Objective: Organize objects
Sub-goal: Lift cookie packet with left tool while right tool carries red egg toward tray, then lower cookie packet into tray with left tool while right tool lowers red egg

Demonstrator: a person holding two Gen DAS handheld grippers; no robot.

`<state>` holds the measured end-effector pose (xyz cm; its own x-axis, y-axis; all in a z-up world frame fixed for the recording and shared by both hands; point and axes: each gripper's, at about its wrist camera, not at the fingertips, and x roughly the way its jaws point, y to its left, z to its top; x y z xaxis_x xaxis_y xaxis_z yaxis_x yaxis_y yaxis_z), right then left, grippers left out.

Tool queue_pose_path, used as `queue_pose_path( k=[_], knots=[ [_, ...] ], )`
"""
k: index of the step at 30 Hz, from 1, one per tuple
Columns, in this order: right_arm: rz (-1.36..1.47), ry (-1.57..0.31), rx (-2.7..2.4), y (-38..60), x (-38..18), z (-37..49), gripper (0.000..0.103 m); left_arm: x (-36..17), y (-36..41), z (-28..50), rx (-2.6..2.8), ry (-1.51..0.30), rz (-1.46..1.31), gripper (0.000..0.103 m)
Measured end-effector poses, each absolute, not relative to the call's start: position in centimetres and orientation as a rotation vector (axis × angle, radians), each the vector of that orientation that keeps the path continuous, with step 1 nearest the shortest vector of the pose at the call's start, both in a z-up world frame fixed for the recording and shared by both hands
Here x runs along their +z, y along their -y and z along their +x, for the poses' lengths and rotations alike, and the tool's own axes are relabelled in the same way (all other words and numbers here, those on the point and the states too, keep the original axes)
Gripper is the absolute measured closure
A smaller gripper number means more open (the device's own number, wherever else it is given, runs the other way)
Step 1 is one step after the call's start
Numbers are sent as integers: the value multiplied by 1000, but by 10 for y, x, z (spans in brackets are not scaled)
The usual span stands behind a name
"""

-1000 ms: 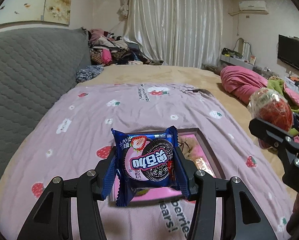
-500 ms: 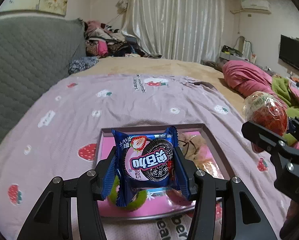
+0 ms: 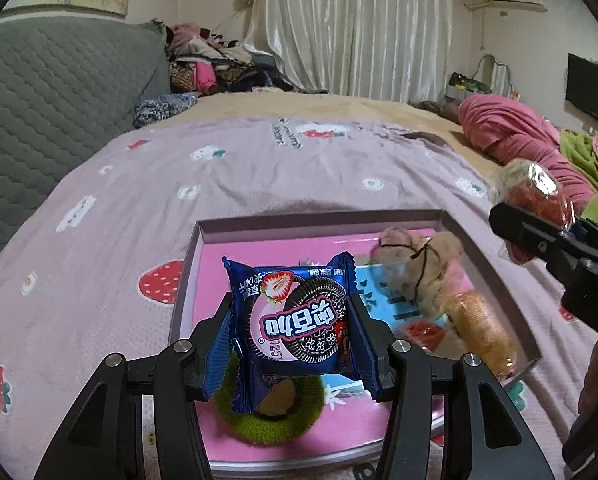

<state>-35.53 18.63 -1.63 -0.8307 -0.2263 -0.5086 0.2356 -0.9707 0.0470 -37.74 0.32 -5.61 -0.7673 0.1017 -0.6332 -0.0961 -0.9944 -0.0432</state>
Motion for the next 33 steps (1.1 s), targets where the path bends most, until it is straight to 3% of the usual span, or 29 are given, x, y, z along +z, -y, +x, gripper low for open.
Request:
queue_pose_path(
  k=[33],
  knots=[
    [1041, -126, -2741, -169, -78, -392, 44, -87, -19, -391, 2798, -18, -1101, 48]
  ],
)
